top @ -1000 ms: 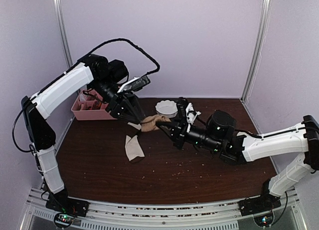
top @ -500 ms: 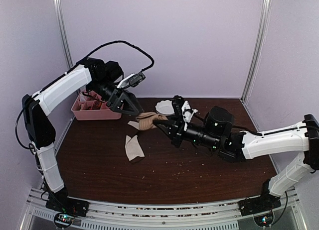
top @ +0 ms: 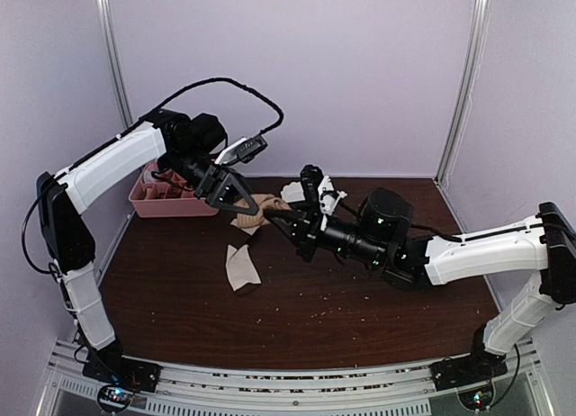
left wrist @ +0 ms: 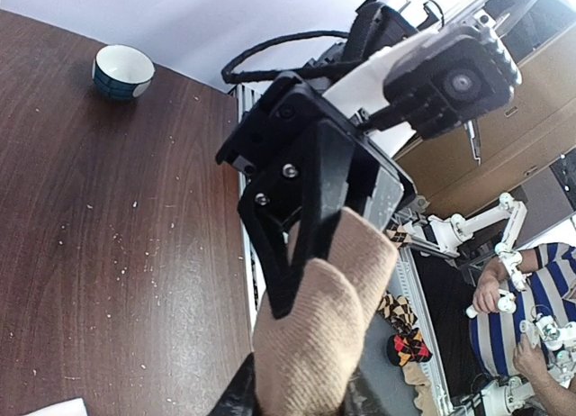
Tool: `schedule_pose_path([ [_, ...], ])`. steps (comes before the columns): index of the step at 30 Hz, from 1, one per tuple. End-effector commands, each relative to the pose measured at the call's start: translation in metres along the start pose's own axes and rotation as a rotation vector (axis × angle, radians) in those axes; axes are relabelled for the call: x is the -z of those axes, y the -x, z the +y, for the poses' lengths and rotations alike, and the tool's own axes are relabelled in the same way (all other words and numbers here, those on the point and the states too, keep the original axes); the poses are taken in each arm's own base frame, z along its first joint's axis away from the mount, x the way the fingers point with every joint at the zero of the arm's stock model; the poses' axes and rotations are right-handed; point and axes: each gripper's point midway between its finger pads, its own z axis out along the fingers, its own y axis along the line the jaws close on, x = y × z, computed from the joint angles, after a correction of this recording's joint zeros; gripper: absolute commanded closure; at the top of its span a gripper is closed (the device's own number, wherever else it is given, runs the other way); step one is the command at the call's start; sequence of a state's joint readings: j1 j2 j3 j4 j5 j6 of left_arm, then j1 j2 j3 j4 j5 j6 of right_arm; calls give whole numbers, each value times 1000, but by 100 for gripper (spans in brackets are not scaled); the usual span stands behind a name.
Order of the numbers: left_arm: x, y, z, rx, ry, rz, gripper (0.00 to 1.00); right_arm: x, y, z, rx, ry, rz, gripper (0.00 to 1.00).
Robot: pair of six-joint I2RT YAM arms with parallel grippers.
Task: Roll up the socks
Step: Roll the sock, then place the sock in the storage box.
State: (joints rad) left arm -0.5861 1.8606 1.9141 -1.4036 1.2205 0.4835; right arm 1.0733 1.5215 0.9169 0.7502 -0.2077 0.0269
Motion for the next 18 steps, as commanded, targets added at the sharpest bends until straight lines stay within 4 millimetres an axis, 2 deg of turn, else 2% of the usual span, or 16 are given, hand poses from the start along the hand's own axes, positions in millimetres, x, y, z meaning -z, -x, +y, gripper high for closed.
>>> schedule_pose_path([
  [1,4,8,-17,-81,-15,-25,79,-6,8,-1,-79,-9,-61,100],
  [4,4,5,-17,-92,-15,-16,85,-7,3,-5,-111,-27,-61,100],
  [6,5,4,-16,-103,0,-4,98,-6,1,-7,-125,-37,-68,100],
  [8,6,3,-12,-117,37,19,100,-8,-3,-8,-136,-44,-55,99],
  [11,20,3,7,-120,135,42,100,-7,-13,-14,-157,-81,-21,72],
  [14,51,0,56,-91,377,95,100,4,-19,-31,-171,-179,-10,44],
  [16,91,-4,104,-40,636,133,100,14,-22,-39,-176,-224,5,39],
  [18,140,-10,148,40,840,140,100,21,-28,-46,-184,-260,38,39],
])
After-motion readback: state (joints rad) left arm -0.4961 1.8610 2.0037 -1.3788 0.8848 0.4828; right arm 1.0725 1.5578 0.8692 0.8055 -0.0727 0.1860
